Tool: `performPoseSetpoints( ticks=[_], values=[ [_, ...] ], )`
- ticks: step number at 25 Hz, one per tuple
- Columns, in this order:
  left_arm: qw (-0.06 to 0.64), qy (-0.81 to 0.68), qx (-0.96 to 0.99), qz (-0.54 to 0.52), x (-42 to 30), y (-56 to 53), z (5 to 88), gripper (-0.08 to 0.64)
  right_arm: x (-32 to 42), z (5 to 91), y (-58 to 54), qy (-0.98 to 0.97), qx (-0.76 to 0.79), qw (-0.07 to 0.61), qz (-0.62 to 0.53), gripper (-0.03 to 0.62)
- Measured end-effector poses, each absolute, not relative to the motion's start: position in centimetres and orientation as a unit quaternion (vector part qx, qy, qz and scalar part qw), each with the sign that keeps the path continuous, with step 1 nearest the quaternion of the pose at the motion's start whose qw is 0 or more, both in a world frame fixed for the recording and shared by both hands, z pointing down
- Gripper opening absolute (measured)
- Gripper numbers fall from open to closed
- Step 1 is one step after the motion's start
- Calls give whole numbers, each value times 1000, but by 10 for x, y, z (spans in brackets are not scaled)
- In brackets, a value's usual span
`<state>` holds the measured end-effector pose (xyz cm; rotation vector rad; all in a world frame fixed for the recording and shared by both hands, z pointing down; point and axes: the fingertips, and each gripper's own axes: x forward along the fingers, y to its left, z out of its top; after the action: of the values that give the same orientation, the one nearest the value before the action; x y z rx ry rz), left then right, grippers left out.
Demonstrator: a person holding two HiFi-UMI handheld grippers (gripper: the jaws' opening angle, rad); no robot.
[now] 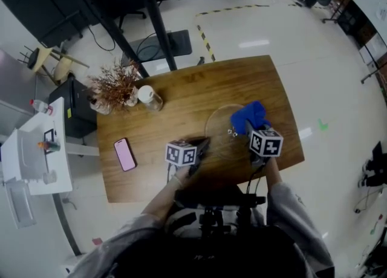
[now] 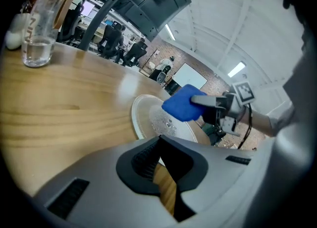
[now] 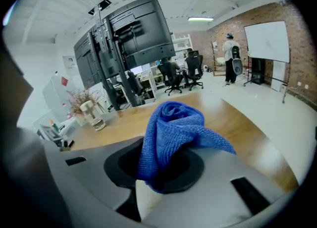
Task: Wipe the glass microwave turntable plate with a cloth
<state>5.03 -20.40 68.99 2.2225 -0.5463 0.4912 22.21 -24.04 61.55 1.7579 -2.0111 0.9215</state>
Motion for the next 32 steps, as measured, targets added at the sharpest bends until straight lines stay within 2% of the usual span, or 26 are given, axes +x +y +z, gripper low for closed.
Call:
performPoseSetpoints(
  ticks=[4,7,17,22,26,32],
  values=[
    [361,-195,880,240,58,-196,696,-3,254,619,-275,-668,652,153,325,80],
    [337,-190,881,272,62,-190,700,-3,250,623,-267,-672,642,156,335,80],
    [338,-197,878,274,62,-191,700,-3,187,647,-120,-707,559,156,404,80],
    [333,-195,879,279,60,-190,701,-3,165,646,-82,-713,543,168,410,80],
    [329,-193,881,280,61,-189,701,-3,178,631,-105,-726,547,165,382,80],
    [330,-190,882,276,61,-188,699,-3,243,602,-189,-705,618,131,324,80]
  ],
)
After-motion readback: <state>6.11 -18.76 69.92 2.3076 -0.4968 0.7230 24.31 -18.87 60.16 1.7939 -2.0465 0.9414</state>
